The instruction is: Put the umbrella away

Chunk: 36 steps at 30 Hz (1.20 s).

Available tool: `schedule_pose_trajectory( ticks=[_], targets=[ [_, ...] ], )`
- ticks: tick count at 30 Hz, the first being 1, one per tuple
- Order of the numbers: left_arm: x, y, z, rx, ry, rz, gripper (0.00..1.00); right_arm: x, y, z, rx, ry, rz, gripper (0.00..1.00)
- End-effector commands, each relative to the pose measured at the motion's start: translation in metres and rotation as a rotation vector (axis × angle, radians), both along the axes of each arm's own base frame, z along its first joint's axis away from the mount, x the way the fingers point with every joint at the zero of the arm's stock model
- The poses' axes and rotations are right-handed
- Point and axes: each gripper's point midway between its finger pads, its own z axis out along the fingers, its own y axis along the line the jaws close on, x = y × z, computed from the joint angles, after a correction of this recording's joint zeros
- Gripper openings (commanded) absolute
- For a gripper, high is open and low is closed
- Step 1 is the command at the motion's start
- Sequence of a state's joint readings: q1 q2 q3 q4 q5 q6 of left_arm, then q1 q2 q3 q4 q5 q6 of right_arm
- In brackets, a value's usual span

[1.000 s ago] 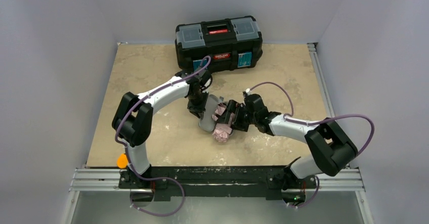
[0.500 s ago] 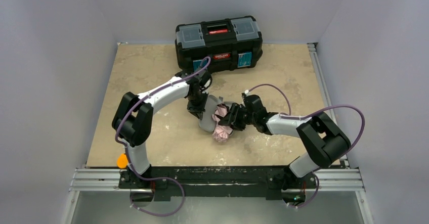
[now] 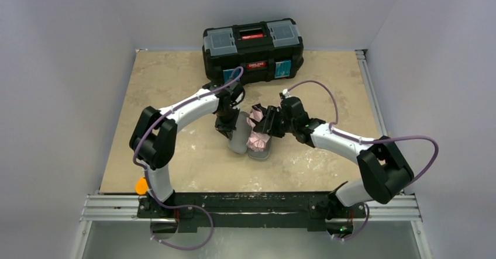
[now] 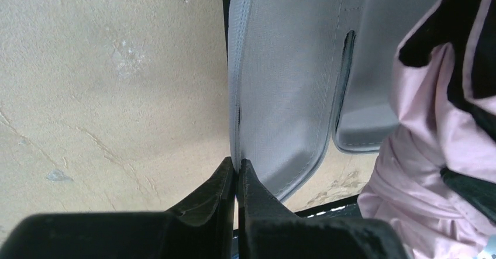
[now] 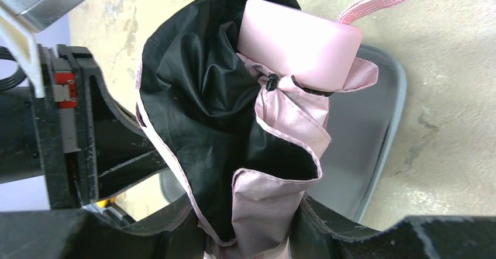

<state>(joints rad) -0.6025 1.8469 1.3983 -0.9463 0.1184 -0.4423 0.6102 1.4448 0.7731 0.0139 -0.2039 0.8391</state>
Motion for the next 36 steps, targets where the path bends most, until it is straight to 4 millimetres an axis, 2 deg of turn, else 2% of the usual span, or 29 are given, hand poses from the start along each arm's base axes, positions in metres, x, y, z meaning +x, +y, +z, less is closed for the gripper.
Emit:
schedule_pose_trajectory(
  ticks=[1,6,11,15,21,27,29,32,36],
  targets=[
    [0.003,-0.002,0.020,-0.024,-0.046,0.008,0.00,0.018,-0.003,0.007,-0.026,-0.093,-0.023,0.35],
    [0.002,-0.005,0.026,-0.041,-0.051,0.020,0.00,0.022,-0.010,-0.016,-0.053,-0.111,-0.066,0.34],
    [0.002,-0.008,0.031,-0.049,-0.058,0.032,0.00,0.013,-0.012,-0.036,-0.036,-0.079,-0.066,0.32],
    [0.003,-0.011,0.031,-0.050,-0.062,0.040,0.00,0.003,-0.008,-0.041,-0.013,-0.057,-0.055,0.31],
    [0.002,-0.014,0.031,-0.037,-0.072,0.047,0.00,-0.006,0.007,-0.037,0.008,-0.044,-0.043,0.31],
    [0.003,-0.010,0.032,-0.004,-0.097,0.051,0.00,-0.013,-0.006,-0.052,-0.043,0.003,-0.091,0.32],
    [0.003,-0.008,0.032,0.007,-0.104,0.054,0.00,-0.015,-0.011,-0.056,-0.054,0.016,-0.108,0.37],
    [0.003,-0.005,0.034,0.026,-0.117,0.054,0.00,-0.017,-0.013,-0.056,-0.059,0.025,-0.119,0.54],
    [0.002,-0.001,0.043,0.077,-0.154,0.044,0.00,-0.014,-0.013,-0.045,-0.057,0.011,-0.123,0.76]
  ],
)
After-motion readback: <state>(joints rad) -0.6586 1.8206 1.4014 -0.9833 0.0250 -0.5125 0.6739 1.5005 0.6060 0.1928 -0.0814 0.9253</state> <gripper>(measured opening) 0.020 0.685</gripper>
